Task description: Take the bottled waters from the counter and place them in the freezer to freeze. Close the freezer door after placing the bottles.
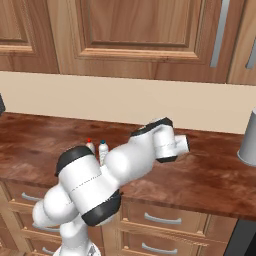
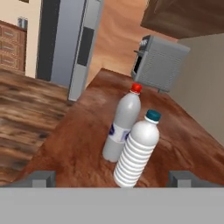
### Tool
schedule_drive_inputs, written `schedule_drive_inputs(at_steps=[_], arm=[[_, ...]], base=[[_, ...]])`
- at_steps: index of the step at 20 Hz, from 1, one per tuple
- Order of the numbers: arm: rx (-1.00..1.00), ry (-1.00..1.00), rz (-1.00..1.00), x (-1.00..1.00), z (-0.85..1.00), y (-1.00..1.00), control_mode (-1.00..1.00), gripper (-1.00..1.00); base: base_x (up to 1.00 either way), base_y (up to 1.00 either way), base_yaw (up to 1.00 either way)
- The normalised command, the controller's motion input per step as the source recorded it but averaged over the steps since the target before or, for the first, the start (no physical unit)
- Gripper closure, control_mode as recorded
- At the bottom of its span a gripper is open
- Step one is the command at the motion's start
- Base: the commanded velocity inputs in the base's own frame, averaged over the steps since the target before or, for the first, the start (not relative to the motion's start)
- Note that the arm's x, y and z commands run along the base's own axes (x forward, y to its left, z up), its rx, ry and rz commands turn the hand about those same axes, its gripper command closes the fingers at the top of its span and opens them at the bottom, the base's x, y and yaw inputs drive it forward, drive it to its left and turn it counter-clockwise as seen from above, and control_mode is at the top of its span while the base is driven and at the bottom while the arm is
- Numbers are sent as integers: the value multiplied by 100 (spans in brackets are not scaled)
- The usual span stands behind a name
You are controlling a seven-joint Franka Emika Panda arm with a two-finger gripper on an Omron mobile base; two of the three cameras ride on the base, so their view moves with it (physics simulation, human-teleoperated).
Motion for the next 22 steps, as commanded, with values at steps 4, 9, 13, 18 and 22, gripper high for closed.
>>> schedule_drive_inputs(at_steps=[4,9,13,18,22], arm=[[0,-9,0,30,-11,19,-100,-100],[0,-4,0,29,-8,20,-100,-100],[0,-2,0,16,-13,19,-100,-100],[0,0,0,9,-22,21,-100,-100],[0,0,0,7,-18,27,-100,-100]], base=[[0,0,0],[0,0,0],[0,0,0],[0,0,0],[0,0,0]])
